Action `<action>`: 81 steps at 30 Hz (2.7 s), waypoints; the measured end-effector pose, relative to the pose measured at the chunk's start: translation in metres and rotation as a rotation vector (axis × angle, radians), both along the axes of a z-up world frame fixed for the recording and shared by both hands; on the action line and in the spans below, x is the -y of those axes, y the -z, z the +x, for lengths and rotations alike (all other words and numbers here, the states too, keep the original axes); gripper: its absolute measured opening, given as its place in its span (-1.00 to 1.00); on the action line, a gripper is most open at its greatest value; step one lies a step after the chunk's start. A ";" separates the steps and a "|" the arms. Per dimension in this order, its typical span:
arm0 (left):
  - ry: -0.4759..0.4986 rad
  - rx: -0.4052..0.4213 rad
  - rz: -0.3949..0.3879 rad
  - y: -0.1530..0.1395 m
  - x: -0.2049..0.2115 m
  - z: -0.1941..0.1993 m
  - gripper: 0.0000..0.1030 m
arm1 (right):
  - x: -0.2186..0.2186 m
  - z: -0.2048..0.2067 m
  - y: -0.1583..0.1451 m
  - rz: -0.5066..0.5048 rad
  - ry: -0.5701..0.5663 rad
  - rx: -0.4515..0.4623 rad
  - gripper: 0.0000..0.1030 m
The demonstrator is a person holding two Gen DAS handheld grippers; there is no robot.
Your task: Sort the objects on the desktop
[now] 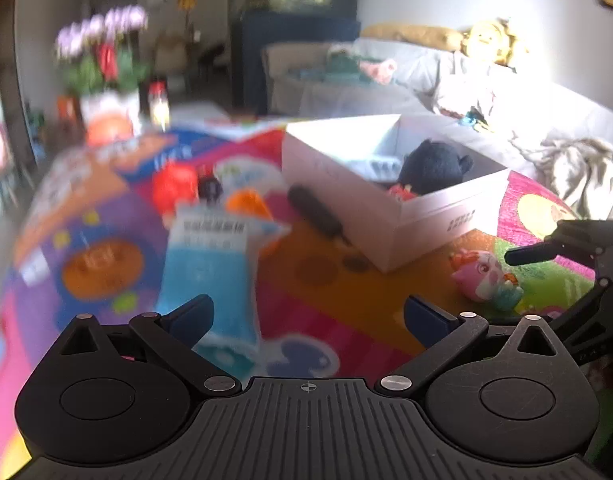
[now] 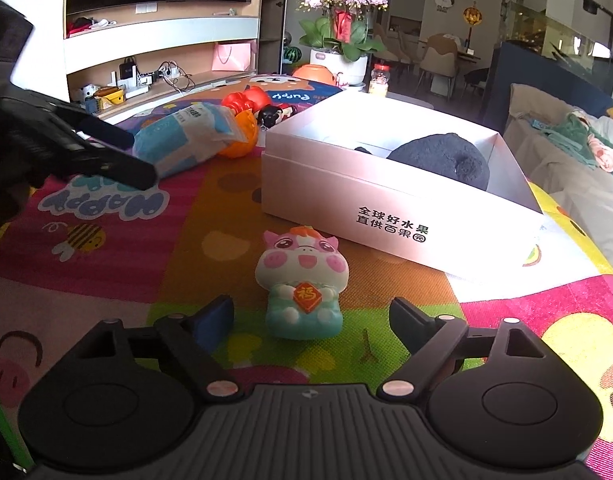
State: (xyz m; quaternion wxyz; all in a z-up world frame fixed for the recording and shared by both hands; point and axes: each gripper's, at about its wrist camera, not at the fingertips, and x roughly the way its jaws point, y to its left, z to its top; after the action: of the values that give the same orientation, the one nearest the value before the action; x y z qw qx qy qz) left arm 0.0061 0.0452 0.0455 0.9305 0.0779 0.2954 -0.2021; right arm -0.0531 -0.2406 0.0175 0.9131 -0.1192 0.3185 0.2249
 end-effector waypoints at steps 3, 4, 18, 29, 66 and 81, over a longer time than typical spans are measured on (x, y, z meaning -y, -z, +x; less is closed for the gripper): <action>-0.115 0.073 0.099 0.000 0.003 0.007 1.00 | 0.001 0.001 0.000 0.003 0.005 -0.003 0.70; -0.149 0.073 0.116 0.002 0.002 0.014 1.00 | 0.001 0.001 0.001 0.004 0.007 -0.004 0.71; -0.274 -0.059 0.104 0.036 -0.004 0.069 0.50 | -0.015 0.029 -0.003 0.038 0.003 -0.045 0.45; -0.209 -0.016 0.056 0.008 0.011 -0.008 0.18 | -0.004 0.012 -0.029 0.017 -0.003 -0.096 -0.06; -0.177 0.039 -0.032 0.017 0.037 0.011 0.96 | 0.036 0.177 -0.122 0.060 0.206 0.104 0.25; -0.401 -0.081 -0.061 0.035 -0.007 0.023 1.00 | -0.048 0.174 -0.091 -0.057 0.040 0.008 -0.02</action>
State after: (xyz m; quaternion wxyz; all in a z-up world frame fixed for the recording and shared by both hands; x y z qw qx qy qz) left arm 0.0296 0.0520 0.0100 0.9413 -0.0188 0.3360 -0.0245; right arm 0.1214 -0.1923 0.1084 0.9149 -0.1400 0.3233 0.1970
